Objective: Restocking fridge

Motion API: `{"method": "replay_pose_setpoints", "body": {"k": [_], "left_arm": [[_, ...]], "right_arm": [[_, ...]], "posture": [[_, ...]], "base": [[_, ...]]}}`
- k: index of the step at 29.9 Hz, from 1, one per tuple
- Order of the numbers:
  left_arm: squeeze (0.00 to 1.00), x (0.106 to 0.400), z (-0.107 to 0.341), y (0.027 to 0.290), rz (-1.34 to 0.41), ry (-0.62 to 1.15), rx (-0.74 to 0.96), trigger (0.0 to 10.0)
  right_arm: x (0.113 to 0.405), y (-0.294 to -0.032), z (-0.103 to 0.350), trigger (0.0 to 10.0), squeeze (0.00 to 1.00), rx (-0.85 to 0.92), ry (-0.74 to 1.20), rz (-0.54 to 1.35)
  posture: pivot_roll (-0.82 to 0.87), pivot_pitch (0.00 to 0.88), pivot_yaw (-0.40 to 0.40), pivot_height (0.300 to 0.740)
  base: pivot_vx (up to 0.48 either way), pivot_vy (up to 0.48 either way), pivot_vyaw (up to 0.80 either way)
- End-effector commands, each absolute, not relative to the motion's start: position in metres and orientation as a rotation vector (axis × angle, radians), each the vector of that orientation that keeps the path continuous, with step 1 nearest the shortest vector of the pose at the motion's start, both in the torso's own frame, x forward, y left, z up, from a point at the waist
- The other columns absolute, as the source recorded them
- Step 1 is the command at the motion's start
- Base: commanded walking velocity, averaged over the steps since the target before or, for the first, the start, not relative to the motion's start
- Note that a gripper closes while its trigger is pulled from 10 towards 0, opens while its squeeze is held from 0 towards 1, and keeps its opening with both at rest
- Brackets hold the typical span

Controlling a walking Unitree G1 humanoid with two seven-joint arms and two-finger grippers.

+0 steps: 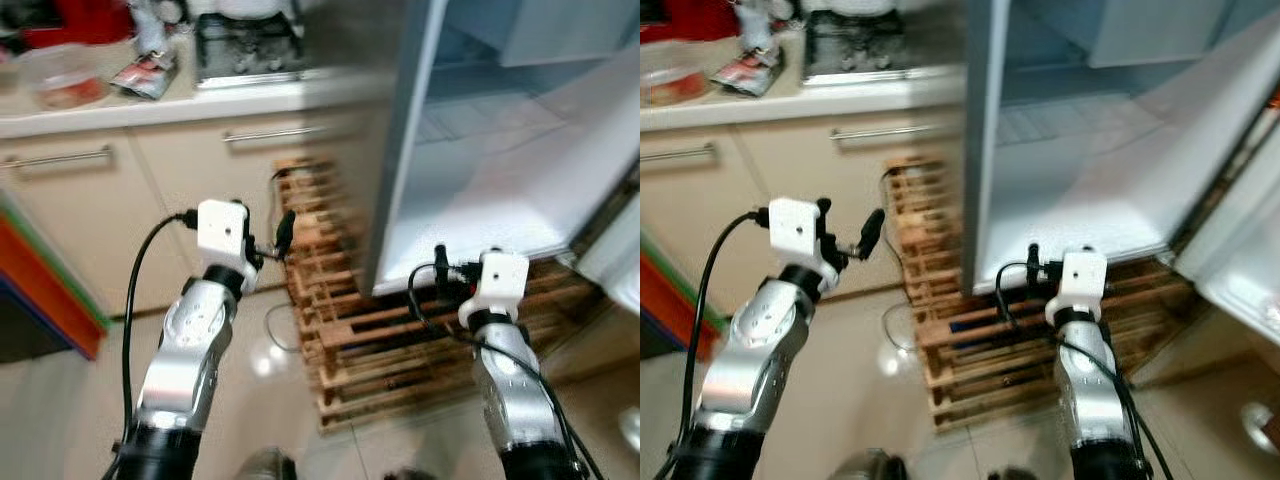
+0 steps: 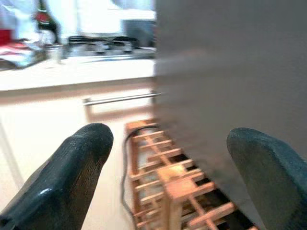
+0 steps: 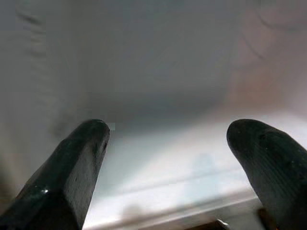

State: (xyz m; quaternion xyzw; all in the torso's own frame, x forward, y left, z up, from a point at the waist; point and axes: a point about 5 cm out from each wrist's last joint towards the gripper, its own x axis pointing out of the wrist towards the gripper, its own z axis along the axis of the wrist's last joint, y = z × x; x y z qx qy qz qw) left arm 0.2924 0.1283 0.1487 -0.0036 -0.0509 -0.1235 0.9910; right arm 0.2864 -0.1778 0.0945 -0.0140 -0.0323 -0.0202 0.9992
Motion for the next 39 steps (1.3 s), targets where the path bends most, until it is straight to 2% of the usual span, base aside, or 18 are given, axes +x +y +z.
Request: {"method": "replay_pose_setpoints", "body": {"k": [1,5,12,18,29,37,39], "left_arm": [[0.00,0.291,0.149,0.123,-0.269,-0.111,0.002,10.0],[0.00,0.292,0.145,0.117,-0.294,-0.095,-0.008,10.0],[0.00,0.294,0.143,0.112,-0.322,-0.090,0.023,10.0],[0.00,0.298,0.142,0.115,-0.310,-0.084,0.032,10.0],[0.00,0.300,0.137,0.119,-0.269,-0.066,0.029,10.0],[0.00,0.303,0.146,0.120,-0.229,-0.098,0.055,10.0],[0.00,0.305,0.153,0.118,-0.224,-0.121,0.031,10.0]], "right_arm": [[0.284,-0.173,0.104,10.0,0.00,-0.010,-0.093,-0.009],[0.273,-0.178,0.097,10.0,0.00,-0.063,-0.063,-0.016],[0.265,-0.183,0.089,10.0,0.00,-0.057,-0.017,-0.043],[0.272,-0.184,0.093,10.0,0.00,-0.064,-0.028,-0.061],[0.282,-0.181,0.097,10.0,0.00,-0.057,-0.036,-0.037],[0.288,-0.173,0.103,10.0,0.00,-0.064,-0.069,-0.021],[0.293,-0.169,0.118,10.0,0.00,-0.089,-0.141,-0.023]], "posture": [[-0.04,0.000,-0.014,0.711],[-0.05,0.000,-0.032,0.711],[-0.06,0.000,-0.019,0.711],[-0.06,0.000,-0.010,0.711],[-0.04,0.000,-0.015,0.711],[-0.04,0.000,-0.014,0.711],[-0.03,0.000,-0.016,0.711]], "base": [[-0.334,0.349,0.69],[-0.104,0.061,0.17],[0.000,0.000,0.00],[0.000,0.000,0.00],[0.000,0.476,0.64],[0.094,0.000,0.00],[0.454,0.000,0.00]]}}
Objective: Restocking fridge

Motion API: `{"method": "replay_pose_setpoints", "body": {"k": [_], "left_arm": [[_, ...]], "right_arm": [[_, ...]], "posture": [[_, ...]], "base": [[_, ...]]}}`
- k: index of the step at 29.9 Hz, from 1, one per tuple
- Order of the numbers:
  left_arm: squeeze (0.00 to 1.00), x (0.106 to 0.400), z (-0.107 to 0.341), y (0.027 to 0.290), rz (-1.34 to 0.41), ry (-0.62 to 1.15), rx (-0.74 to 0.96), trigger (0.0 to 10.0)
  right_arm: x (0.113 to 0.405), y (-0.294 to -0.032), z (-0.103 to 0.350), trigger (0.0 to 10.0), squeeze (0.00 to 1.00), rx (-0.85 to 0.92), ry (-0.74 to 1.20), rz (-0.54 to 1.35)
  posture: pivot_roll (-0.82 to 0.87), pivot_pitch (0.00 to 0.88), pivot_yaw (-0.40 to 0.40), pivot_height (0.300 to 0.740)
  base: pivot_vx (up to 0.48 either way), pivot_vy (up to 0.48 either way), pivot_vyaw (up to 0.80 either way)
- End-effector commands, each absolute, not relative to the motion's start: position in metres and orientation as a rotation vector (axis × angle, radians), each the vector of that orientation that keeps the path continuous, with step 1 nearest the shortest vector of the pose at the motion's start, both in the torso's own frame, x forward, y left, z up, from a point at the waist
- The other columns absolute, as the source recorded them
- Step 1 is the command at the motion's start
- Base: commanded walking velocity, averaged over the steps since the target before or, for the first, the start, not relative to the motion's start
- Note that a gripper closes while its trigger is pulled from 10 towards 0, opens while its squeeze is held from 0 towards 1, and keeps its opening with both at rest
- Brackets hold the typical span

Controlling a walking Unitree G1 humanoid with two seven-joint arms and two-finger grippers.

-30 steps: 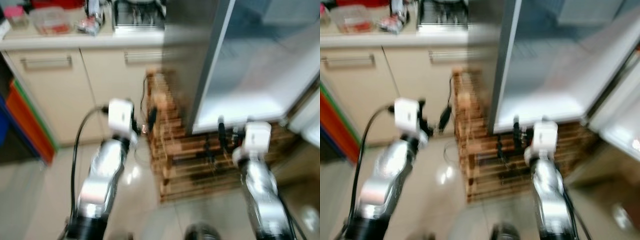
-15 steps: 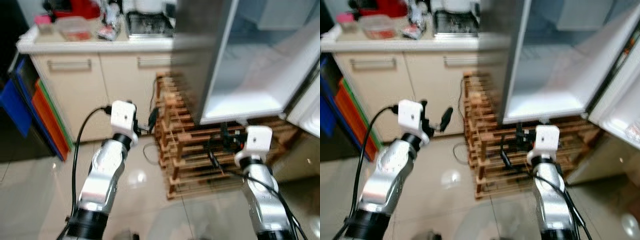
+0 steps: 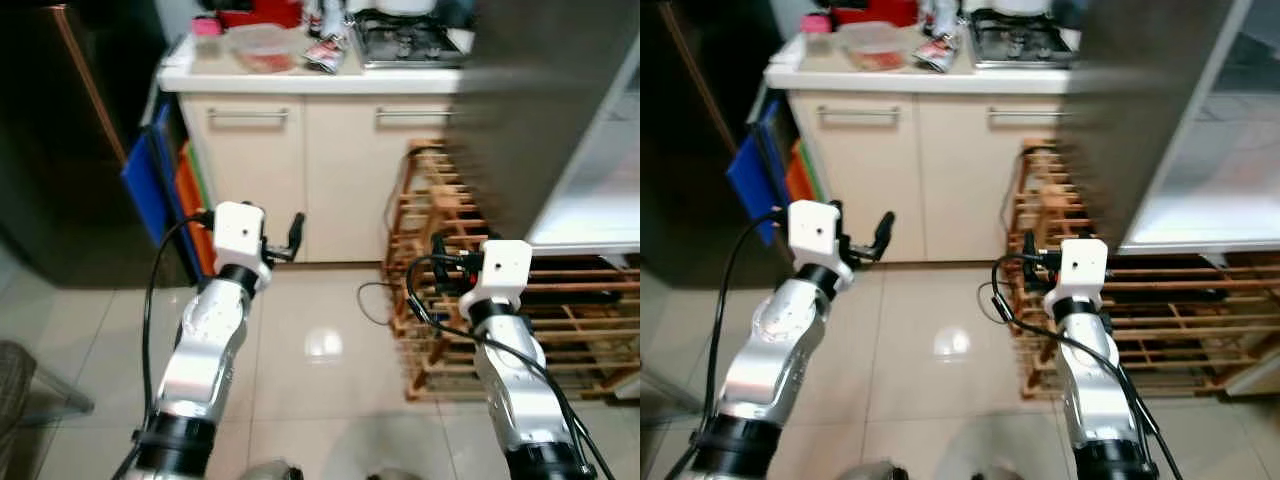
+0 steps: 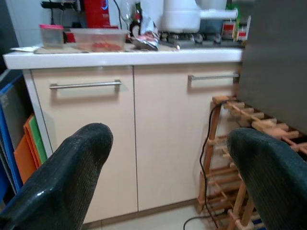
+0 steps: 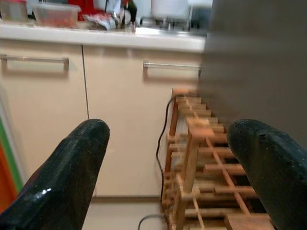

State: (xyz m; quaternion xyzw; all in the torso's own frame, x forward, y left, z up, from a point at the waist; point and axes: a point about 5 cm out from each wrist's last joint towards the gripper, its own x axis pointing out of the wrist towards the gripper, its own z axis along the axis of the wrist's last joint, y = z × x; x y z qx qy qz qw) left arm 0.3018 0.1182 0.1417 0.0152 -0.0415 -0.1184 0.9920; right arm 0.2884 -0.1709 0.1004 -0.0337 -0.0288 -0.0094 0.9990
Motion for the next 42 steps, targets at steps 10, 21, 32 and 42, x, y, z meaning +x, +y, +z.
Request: {"method": "replay_pose_setpoints", "body": {"k": [10,21,32,42], "left_arm": [[0.00,0.306,0.163,0.119,-0.190,-0.176,0.054,10.0],[0.00,0.320,0.175,0.125,-0.143,-0.157,0.120,10.0],[0.00,0.320,0.176,0.111,-0.206,-0.179,0.103,10.0],[0.00,0.325,0.175,0.099,-0.252,-0.178,0.121,10.0]], "right_arm": [[0.308,-0.163,0.154,10.0,0.00,-0.115,-0.315,-0.055],[0.315,-0.140,0.135,10.0,0.00,-0.028,-0.232,0.015],[0.323,-0.139,0.138,10.0,0.00,-0.034,-0.246,0.002],[0.322,-0.144,0.138,10.0,0.00,-0.047,-0.227,-0.034]], "posture": [[0.00,0.000,-0.034,0.711],[0.06,0.000,-0.031,0.711],[0.01,0.000,0.003,0.711],[-0.02,0.000,0.010,0.711]], "base": [[0.454,0.000,0.00],[0.437,0.070,0.00],[0.454,0.000,0.00],[0.473,0.000,0.21]]}}
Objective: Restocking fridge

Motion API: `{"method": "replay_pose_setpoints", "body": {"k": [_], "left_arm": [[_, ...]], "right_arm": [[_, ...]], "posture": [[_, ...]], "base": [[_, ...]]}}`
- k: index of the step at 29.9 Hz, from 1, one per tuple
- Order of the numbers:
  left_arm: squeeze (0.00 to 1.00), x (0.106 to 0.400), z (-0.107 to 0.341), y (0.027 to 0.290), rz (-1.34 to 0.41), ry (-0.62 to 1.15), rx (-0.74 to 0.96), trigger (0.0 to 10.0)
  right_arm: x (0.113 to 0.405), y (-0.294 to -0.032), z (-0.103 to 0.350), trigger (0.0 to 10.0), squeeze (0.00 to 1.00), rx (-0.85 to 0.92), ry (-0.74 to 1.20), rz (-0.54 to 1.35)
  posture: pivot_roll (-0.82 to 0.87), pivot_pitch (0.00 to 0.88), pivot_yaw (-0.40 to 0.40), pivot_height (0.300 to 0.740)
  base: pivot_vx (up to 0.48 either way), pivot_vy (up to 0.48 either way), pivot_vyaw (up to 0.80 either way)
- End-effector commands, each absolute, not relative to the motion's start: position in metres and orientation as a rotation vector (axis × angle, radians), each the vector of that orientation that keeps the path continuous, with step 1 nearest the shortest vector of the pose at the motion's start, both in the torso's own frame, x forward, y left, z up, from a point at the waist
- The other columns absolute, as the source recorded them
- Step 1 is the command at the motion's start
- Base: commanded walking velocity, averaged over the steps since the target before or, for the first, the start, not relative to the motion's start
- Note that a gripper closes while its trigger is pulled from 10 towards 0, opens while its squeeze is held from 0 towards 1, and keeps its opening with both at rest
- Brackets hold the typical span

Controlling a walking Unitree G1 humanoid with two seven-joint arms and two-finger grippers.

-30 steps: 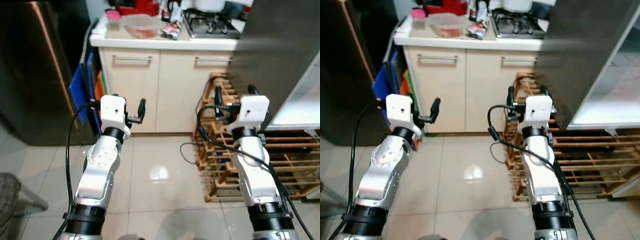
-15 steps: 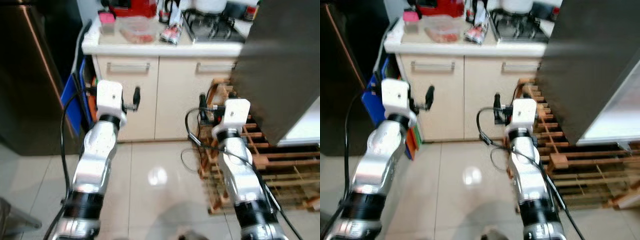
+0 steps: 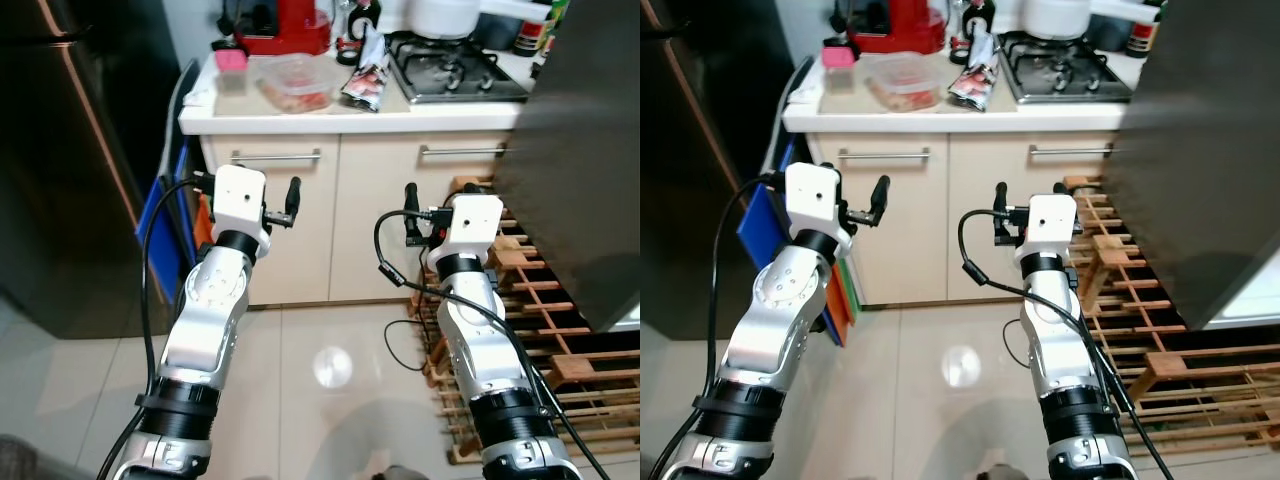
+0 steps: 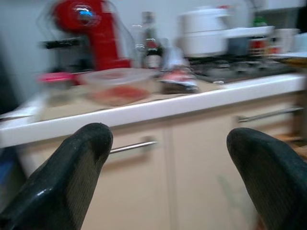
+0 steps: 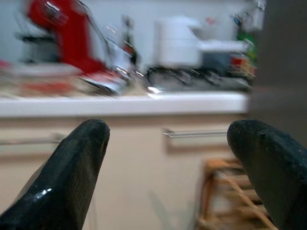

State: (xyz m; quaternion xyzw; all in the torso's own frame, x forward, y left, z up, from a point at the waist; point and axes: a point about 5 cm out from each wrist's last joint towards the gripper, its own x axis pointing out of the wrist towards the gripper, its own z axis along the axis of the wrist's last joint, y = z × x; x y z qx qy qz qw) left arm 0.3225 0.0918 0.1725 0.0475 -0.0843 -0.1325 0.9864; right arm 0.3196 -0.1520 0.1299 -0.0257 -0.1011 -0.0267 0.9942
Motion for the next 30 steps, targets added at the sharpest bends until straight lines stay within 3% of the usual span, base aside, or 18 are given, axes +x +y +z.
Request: {"method": "replay_pose_setpoints", "body": {"k": [1,21,30], "left_arm": [[0.00,0.326,0.177,0.099,-0.255,-0.183,0.122,10.0],[0.00,0.325,0.190,0.085,-0.309,-0.247,0.111,10.0],[0.00,0.319,0.196,0.063,-0.429,-0.292,0.122,10.0]], "right_arm": [[0.323,-0.144,0.138,10.0,0.00,-0.053,-0.231,-0.037],[0.341,-0.135,0.153,10.0,0.00,-0.039,-0.270,-0.006],[0.344,-0.129,0.158,10.0,0.00,-0.033,-0.285,0.016]], "posture": [[-0.02,0.000,0.011,0.711],[0.05,0.000,-0.035,0.711],[0.04,0.000,-0.065,0.711]], "base": [[0.480,0.000,0.71],[0.446,0.000,0.07],[0.340,-0.323,0.00]]}}
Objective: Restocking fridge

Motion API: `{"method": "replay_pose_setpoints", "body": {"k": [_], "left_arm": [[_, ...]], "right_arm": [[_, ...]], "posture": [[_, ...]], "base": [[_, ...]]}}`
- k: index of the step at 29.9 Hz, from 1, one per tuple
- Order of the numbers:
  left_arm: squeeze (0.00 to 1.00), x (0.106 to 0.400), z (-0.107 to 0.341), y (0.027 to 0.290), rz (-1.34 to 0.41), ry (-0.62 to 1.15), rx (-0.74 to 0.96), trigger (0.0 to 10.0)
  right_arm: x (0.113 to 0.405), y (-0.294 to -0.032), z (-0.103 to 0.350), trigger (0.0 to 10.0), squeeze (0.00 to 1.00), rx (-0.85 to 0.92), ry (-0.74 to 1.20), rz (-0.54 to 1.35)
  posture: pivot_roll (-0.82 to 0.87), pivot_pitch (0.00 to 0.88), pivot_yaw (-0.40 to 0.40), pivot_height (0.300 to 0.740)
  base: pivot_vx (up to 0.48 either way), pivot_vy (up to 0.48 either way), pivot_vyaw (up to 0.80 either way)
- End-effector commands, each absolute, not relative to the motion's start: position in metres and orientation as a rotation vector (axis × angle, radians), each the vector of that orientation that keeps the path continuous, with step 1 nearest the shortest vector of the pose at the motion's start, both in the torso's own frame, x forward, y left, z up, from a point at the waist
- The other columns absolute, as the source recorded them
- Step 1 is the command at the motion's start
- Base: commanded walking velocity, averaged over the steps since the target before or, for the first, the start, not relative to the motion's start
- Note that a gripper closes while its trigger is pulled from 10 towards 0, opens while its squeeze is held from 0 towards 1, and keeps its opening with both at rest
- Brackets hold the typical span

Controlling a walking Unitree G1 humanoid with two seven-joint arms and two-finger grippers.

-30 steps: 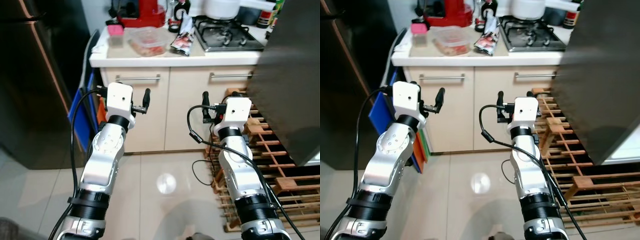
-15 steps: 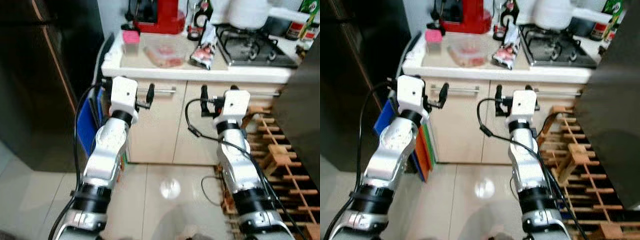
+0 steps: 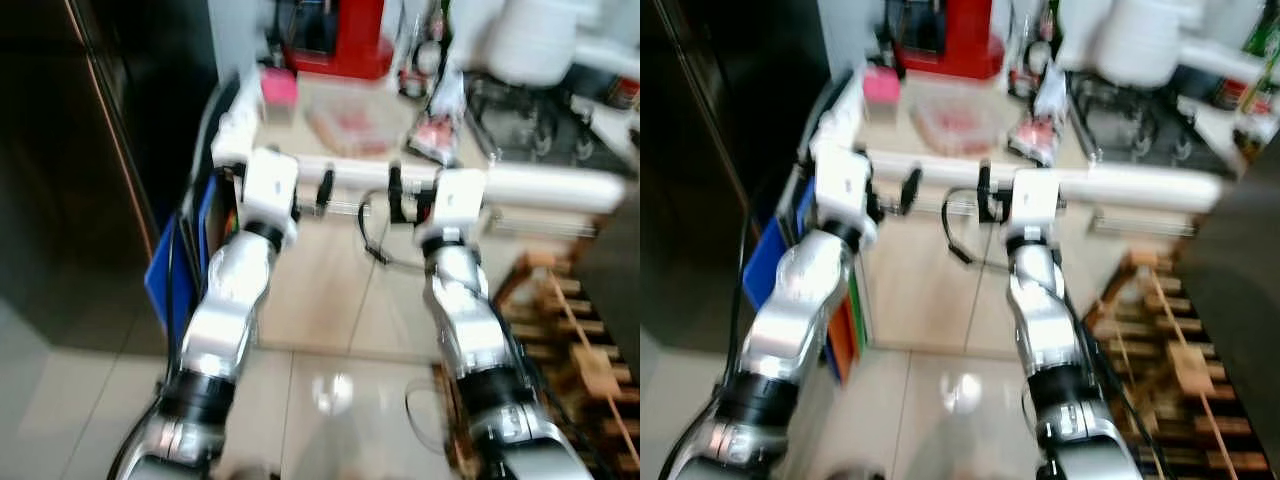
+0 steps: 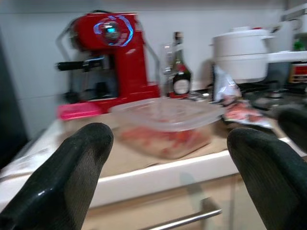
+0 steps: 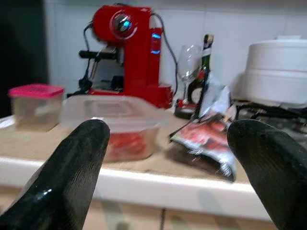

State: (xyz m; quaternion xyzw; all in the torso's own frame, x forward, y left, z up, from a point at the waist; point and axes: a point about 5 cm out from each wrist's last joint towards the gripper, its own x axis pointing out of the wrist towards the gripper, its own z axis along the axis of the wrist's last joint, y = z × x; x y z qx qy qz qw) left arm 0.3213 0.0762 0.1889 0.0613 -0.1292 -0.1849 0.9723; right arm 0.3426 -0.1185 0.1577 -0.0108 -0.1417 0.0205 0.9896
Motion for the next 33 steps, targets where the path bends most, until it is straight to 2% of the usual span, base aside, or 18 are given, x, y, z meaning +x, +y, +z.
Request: {"method": "replay_pose_setpoints", "body": {"k": [1,12,16,23,33], "left_arm": [[0.00,0.321,0.196,0.060,-0.440,-0.289,0.130,10.0],[0.00,0.331,0.209,0.061,-0.480,-0.311,0.116,10.0],[0.00,0.334,0.212,0.065,-0.457,-0.292,0.079,10.0],[0.00,0.340,0.221,0.076,-0.397,-0.333,0.018,10.0],[0.00,0.337,0.222,0.074,-0.406,-0.338,0.004,10.0]], "right_arm": [[0.345,-0.129,0.160,10.0,0.00,-0.038,-0.282,0.027],[0.344,-0.130,0.177,10.0,0.00,-0.054,-0.352,0.025],[0.339,-0.128,0.178,10.0,0.00,-0.047,-0.370,0.016],[0.336,-0.128,0.176,10.0,0.00,-0.047,-0.363,0.017],[0.335,-0.130,0.175,10.0,0.00,-0.045,-0.345,0.019]], "posture": [[0.03,0.000,-0.069,0.711],[-0.02,0.000,-0.019,0.711],[-0.04,0.000,-0.001,0.711],[-0.05,0.000,-0.007,0.711],[-0.05,0.000,-0.015,0.711]], "base": [[0.259,-0.401,0.00],[0.288,-0.377,0.00],[0.429,0.000,0.00],[0.000,0.000,0.00],[0.425,0.084,0.00]]}}
